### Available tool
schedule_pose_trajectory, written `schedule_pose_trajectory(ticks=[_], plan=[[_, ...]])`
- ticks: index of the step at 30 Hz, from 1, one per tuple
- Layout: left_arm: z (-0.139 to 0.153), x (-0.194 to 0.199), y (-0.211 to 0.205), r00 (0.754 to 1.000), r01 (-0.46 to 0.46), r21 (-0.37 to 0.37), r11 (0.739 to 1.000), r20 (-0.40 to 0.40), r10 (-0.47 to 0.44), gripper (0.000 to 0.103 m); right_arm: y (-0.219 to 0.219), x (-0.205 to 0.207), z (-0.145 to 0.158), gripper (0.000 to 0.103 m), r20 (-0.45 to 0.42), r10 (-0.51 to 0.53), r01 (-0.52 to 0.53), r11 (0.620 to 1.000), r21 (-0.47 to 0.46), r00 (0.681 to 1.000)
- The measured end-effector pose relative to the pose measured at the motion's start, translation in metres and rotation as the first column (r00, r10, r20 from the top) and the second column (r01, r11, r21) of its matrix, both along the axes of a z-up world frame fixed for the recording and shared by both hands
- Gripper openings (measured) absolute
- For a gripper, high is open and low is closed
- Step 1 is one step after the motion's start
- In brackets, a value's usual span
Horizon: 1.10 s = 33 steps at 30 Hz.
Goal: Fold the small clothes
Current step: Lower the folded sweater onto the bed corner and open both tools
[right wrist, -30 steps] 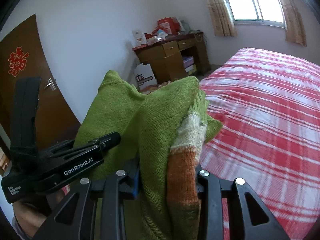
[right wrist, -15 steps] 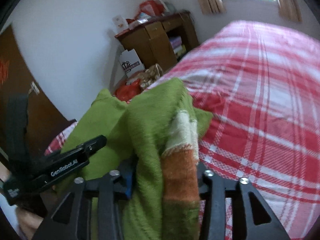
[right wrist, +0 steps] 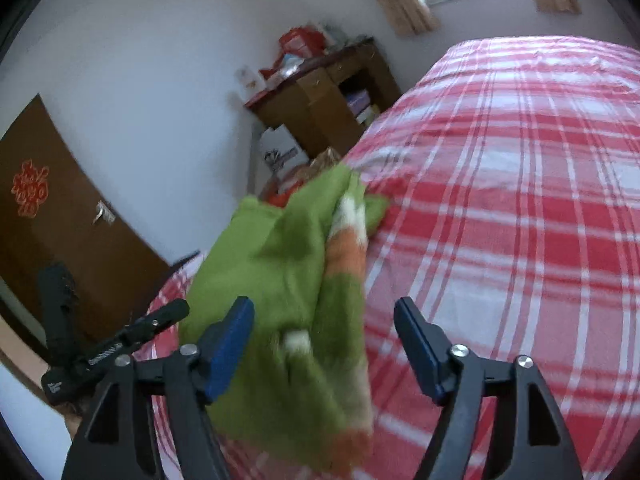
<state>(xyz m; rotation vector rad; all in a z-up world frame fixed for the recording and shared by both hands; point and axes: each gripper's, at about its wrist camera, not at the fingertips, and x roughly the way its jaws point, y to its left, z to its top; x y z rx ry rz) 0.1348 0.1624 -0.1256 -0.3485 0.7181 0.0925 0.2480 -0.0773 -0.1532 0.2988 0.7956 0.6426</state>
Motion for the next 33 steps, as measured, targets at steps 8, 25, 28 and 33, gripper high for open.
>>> schedule_pose_trajectory(ticks=[8, 25, 28, 33], plan=[[-0.033, 0.006, -0.022, 0.993, 0.068, -0.102, 0.992, -0.084, -0.077, 0.075, 0.028, -0.031, -0.031, 0.071, -0.027, 0.055, -0.058, 0.992, -0.108, 0.998], [-0.011, -0.011, -0.042, 0.982, 0.018, 0.091, 0.996, -0.187, -0.001, 0.035, 0.022, -0.053, -0.021, 0.024, -0.195, 0.043, -0.051, 0.998, -0.034, 0.98], [-0.017, -0.016, -0.049, 0.979, 0.015, 0.167, 0.986, -0.201, 0.019, 0.041, 0.016, -0.055, -0.039, 0.025, -0.211, 0.023, -0.034, 0.998, -0.049, 0.977], [-0.006, -0.032, -0.058, 0.984, -0.017, 0.331, 0.943, -0.161, 0.074, 0.054, 0.0, -0.074, -0.034, 0.043, -0.194, -0.026, 0.013, 0.998, -0.067, 0.981]])
